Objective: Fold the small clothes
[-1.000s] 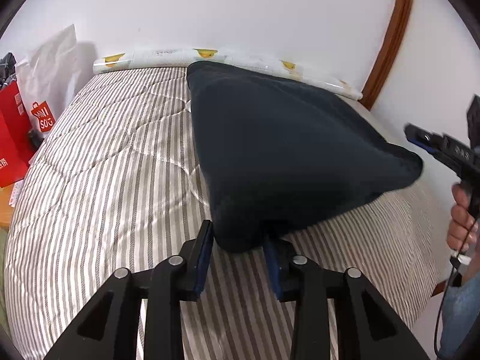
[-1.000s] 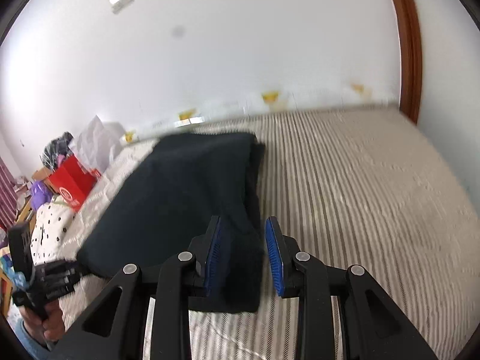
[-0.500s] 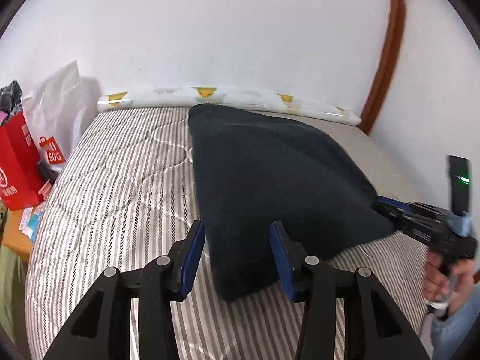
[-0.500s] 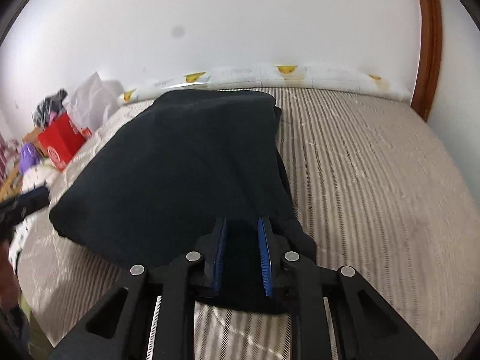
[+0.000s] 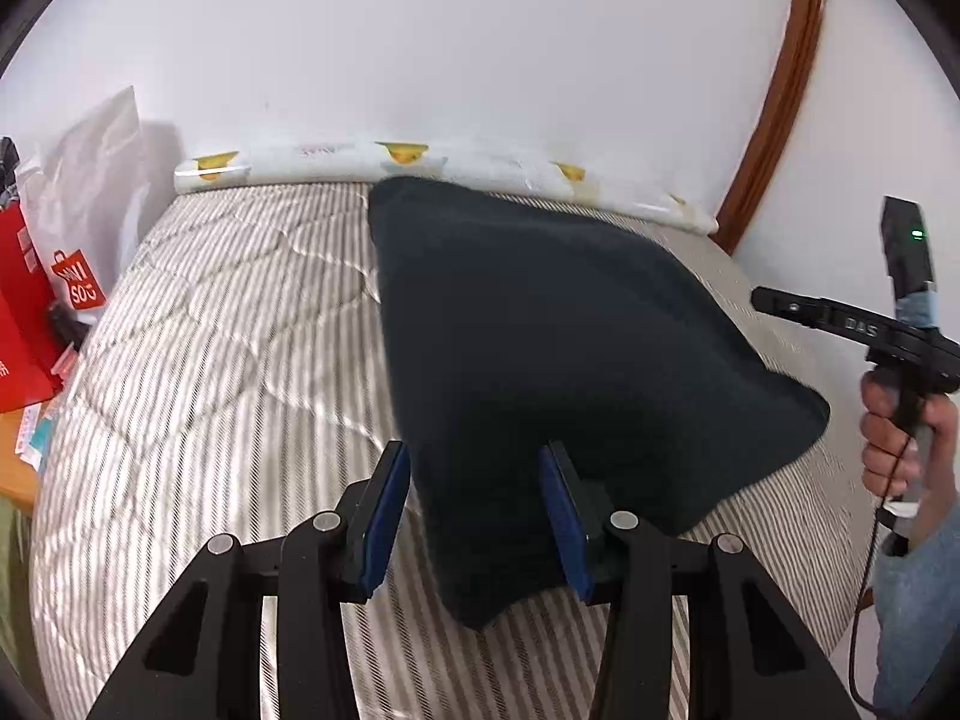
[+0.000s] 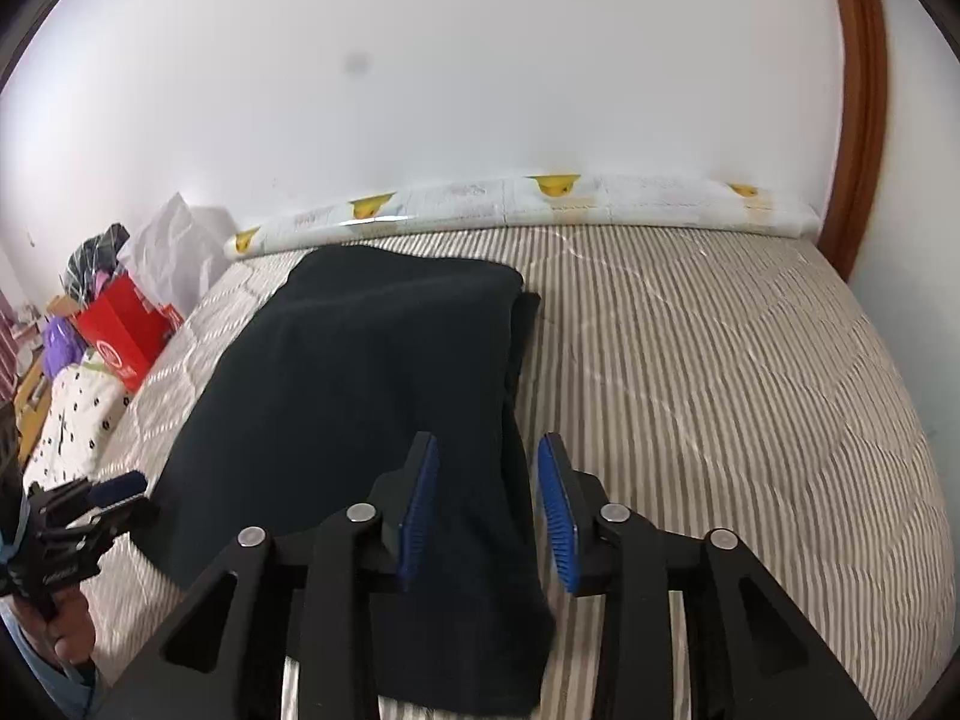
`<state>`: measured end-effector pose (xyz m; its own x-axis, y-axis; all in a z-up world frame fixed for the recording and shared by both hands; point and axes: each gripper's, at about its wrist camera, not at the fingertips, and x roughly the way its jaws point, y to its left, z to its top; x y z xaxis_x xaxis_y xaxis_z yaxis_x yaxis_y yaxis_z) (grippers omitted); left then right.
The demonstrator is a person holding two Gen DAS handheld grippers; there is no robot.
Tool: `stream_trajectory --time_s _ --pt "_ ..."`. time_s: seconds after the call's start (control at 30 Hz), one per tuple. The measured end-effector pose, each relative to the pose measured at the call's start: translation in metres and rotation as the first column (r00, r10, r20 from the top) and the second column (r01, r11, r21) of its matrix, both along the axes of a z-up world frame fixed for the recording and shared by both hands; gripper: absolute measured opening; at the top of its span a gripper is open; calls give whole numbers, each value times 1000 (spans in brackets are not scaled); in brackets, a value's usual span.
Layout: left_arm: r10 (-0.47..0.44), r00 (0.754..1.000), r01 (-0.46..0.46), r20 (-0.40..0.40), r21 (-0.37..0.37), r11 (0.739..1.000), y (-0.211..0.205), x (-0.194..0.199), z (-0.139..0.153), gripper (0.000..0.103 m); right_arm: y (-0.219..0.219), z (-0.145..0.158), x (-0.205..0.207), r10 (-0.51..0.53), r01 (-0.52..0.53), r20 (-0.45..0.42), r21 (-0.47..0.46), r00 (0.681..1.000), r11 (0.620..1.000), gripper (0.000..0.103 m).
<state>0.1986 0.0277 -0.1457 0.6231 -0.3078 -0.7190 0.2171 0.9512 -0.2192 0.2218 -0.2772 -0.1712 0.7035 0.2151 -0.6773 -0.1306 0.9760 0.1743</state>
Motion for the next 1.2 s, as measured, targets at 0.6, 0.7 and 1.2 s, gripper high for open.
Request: stream_trajectory --time_s 0.6,0.7,1.2 --pt "0 1000 1 -27 8 1000 12 58 -5 47 4 -24 160 60 -37 -202 116 978 992 42" --pt "-10 999 10 -44 -5 1000 10 64 -12 47 5 -39 180 84 -37 -243 191 966 981 41" --pt "-21 997 21 -72 0 1000 6 56 -20 47 -19 -26 167 45 -21 -137 174 990 984 26"
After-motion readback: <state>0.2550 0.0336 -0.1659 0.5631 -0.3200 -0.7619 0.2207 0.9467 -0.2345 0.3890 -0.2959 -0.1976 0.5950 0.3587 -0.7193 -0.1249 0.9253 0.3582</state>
